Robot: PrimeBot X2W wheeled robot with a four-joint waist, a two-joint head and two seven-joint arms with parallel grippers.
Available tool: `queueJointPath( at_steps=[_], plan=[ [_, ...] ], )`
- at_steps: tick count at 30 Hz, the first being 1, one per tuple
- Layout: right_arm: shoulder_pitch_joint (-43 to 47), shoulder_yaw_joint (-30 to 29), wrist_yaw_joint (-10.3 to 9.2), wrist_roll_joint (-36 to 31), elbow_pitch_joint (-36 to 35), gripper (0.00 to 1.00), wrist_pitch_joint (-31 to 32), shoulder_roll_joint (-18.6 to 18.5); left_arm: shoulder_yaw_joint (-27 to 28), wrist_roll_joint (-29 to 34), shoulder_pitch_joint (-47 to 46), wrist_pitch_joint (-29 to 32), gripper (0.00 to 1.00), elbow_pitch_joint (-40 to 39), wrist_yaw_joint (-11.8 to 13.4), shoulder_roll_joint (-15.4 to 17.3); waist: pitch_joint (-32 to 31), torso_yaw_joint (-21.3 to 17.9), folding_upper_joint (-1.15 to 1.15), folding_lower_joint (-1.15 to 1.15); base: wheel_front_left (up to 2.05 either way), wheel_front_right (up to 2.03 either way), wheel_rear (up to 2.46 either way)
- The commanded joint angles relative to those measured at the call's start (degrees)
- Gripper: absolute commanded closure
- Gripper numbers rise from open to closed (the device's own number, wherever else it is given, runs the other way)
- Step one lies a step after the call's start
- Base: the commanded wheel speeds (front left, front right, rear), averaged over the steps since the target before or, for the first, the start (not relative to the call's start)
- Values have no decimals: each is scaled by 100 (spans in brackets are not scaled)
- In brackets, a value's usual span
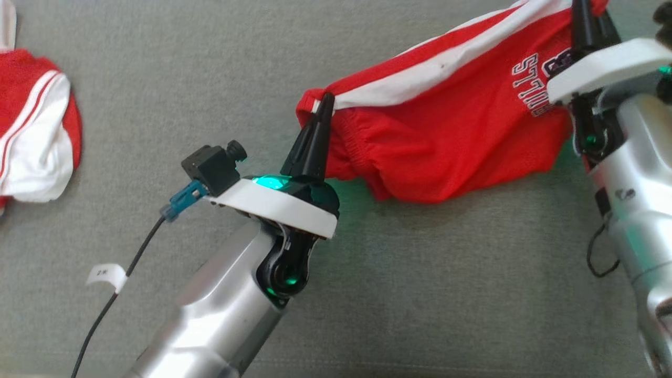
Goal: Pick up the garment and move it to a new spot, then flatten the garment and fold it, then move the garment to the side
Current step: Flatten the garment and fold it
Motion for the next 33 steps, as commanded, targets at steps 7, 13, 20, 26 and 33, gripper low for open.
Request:
queueJointPath(
  at_steps=[7,13,20,26,33],
  plan=[
    [-394,256,-4,-126,513,0,-143,83,222,105,-196,-29,73,47,9,-84,252,145,0,-2,0,0,0],
    [-398,403,-4,-351,584,0,-177,-31,371,259,-46,-29,0,256,9,-110,201,93,0,-2,0,0,0],
    [-2,480,-4,-877,299,0,-180,-319,819,618,378,-29,0,370,9,-117,18,77,0,-2,0,0,0],
    [458,439,-4,-988,391,0,-181,-347,909,845,723,-29,0,426,9,-116,-105,106,0,-2,0,0,0],
    [569,518,-4,-986,482,0,-181,-249,937,880,795,-29,0,395,9,-101,-144,137,0,-2,0,0,0]
  ],
)
